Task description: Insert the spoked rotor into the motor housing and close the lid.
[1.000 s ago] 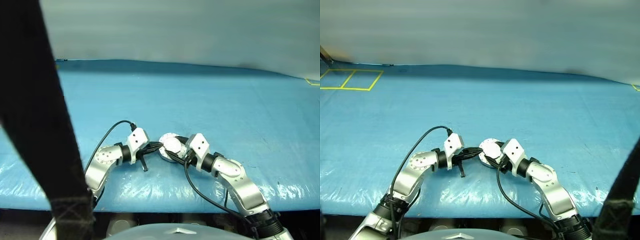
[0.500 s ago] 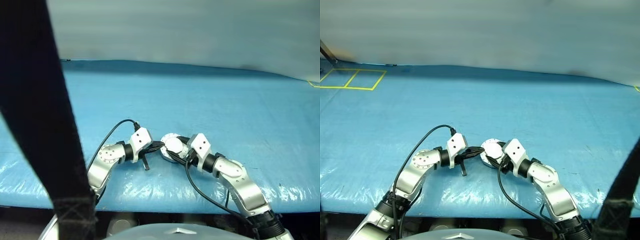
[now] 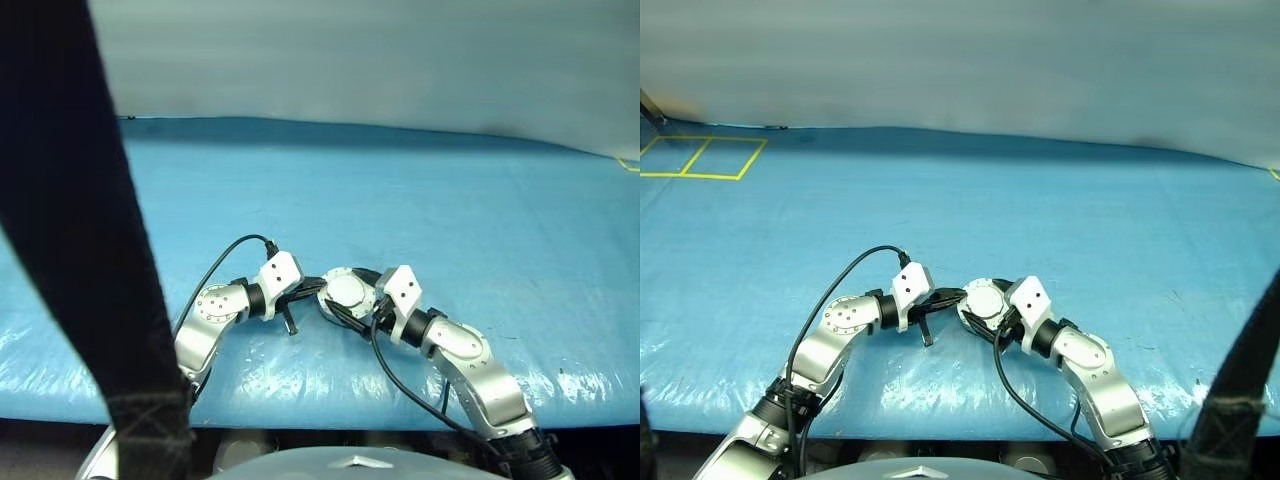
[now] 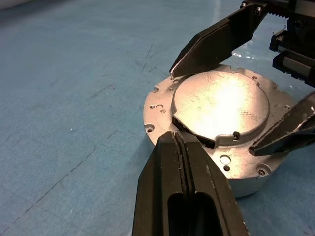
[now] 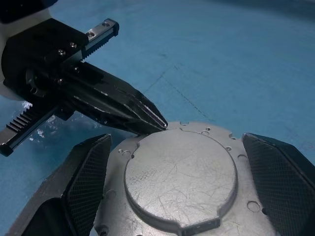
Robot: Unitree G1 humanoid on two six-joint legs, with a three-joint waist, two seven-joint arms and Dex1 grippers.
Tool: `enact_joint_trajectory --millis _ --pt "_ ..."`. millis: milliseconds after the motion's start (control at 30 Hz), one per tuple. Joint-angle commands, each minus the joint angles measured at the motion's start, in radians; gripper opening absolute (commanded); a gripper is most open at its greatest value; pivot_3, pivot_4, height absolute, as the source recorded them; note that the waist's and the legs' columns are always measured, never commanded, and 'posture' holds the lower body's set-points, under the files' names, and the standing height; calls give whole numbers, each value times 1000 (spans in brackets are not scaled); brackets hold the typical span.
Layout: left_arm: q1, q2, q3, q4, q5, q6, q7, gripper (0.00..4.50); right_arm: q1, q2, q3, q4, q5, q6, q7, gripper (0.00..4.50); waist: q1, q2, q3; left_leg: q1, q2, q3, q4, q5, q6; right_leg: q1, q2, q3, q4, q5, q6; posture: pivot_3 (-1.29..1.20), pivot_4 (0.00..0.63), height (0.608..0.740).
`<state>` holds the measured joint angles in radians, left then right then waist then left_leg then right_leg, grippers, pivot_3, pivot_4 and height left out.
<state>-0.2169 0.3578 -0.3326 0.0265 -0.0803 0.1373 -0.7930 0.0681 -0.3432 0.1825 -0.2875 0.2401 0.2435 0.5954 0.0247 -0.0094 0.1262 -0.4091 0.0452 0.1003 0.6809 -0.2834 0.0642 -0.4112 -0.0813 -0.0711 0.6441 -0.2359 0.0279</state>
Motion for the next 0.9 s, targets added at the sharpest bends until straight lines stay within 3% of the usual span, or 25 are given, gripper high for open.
enact_joint_trajectory --millis 33,200,367,533,900 --pt "25 9 -36 30 34 13 -9 0 9 29 -56 -72 70 -10 -15 4476 2 0 0 -1 0 0 0 0 0 -1 0 -1 0 0 0 0 150 740" --pt "12 5 -41 45 36 2 -15 0 23 93 -148 -90 176 51 -83 4476 3 1 1 -2 0 -1 1 0 0 0 1 -2 -2 1 1 0 150 740" --pt "-1 4 -44 60 41 -9 -15 0 54 164 -352 -79 505 246 -182 4476 4 2 1 -2 0 -1 1 0 1 2 1 -2 -2 1 2 0 150 740" --pt "1 9 -43 63 38 -13 -20 0 102 142 -526 -32 812 457 -281 4476 4 3 1 -2 -1 -1 1 -1 1 2 0 -2 -2 1 2 0 150 740" --pt "14 14 -39 57 38 -15 -18 0 130 35 -390 51 861 739 -232 4476 -10 4 -1 -1 0 -1 1 -2 3 1 1 -1 -2 1 2 0 150 740"
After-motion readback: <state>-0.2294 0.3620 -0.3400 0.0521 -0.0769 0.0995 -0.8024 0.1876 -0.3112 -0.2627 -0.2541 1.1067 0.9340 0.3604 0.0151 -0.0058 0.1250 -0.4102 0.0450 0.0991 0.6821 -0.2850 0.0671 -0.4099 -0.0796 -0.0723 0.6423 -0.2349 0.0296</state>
